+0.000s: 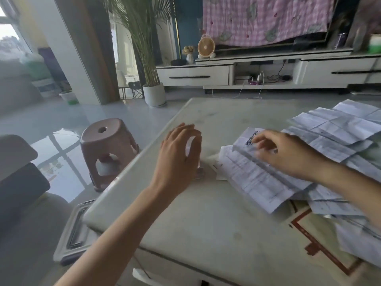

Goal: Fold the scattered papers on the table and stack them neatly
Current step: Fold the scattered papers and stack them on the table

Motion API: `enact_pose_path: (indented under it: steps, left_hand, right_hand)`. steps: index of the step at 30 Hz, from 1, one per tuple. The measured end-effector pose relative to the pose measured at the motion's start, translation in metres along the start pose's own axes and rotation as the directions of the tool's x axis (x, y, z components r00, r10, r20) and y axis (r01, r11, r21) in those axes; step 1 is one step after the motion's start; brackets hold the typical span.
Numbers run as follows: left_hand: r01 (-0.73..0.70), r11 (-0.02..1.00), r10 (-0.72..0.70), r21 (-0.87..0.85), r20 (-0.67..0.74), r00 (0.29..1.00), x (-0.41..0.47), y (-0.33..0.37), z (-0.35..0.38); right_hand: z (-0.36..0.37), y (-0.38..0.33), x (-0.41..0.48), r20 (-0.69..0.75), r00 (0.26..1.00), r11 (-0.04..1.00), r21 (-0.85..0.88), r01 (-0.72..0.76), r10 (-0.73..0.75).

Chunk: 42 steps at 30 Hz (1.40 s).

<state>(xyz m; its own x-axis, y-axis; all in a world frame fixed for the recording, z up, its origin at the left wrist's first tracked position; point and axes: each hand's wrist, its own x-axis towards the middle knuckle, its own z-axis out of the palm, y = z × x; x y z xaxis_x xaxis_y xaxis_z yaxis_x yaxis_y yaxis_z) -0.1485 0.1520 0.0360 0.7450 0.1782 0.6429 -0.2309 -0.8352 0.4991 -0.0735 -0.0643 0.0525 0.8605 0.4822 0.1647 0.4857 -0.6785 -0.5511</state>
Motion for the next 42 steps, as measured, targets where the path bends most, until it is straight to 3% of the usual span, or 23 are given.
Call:
enact_pose_path:
  steps: [4,9,14,19,22,25,28,31,33,36,37,39,40,41,42]
  left_hand:
    - [0.008,0.993,0.005,-0.116,0.112,0.994,-0.028,0.028,0.035]
    - [0.087,0.985,-0.05,-0.147,0.24,0.969,-0.063,0.048,0.057]
    - [0.205,0.962,-0.167,-0.182,0.202,0.965,-0.072,0.052,0.049]
    - [0.453,0.797,-0.388,-0.399,0.236,0.891,-0.07,0.068,0.046]
    - [0.548,0.712,-0.47,-0.439,0.282,0.837,-0.068,0.076,0.047]
    - [0.592,0.675,-0.509,-0.44,0.302,0.806,-0.07,0.081,0.048]
    - [0.578,0.665,-0.556,-0.472,0.203,0.806,-0.072,0.079,0.046]
    - [0.521,0.634,-0.604,-0.571,0.054,0.795,-0.07,0.076,0.036]
    - [0.532,0.51,-0.647,-0.676,0.106,0.755,-0.067,0.082,0.033]
    - [0.601,0.325,-0.591,-0.73,0.34,0.732,-0.061,0.091,0.038]
    - [0.632,0.277,-0.536,-0.723,0.43,0.726,-0.06,0.099,0.038]
    - [0.649,0.342,-0.41,-0.68,0.513,0.754,-0.061,0.102,0.041]
    - [0.664,0.32,-0.404,-0.676,0.537,0.74,-0.059,0.106,0.043]
    - [0.684,0.268,-0.428,-0.678,0.553,0.715,-0.055,0.104,0.044]
    - [0.723,0.163,-0.326,-0.672,0.655,0.682,-0.051,0.103,0.044]
  right_hand:
    - [0.022,0.009,-0.053,0.245,0.961,0.965,-0.253,-0.068,0.131]
    - [0.038,0.008,-0.064,0.119,0.989,0.944,-0.327,-0.048,0.091]
    - [0.034,0.003,-0.064,0.123,0.991,0.913,-0.408,0.009,0.046]
    - [0.026,0.004,-0.071,0.17,0.984,0.971,-0.24,-0.002,0.044]
    - [0.034,0.003,-0.076,0.178,0.984,0.92,-0.388,0.058,0.013]
    - [0.045,0.001,-0.081,0.122,0.992,0.904,-0.42,0.08,-0.031]
    - [0.041,-0.006,-0.083,0.012,0.998,0.963,-0.261,0.065,-0.064]
    - [0.016,-0.016,-0.082,-0.11,0.99,0.975,0.213,-0.064,0.089]
    - [-0.007,-0.025,-0.083,-0.093,0.982,0.869,0.486,-0.098,0.163]
    - [-0.04,-0.041,-0.092,-0.052,0.982,0.637,0.767,-0.076,0.179]
    - [-0.05,-0.045,-0.096,-0.03,0.987,0.552,0.831,-0.063,0.158]
    - [-0.068,-0.05,-0.104,0.03,0.997,0.327,0.944,-0.052,0.073]
    - [-0.076,-0.051,-0.108,0.062,0.998,0.184,0.981,-0.065,0.018]
    - [-0.084,-0.05,-0.11,0.081,0.996,0.068,0.995,-0.079,-0.029]
    - [-0.091,-0.045,-0.112,0.078,0.996,0.004,0.997,-0.077,-0.049]
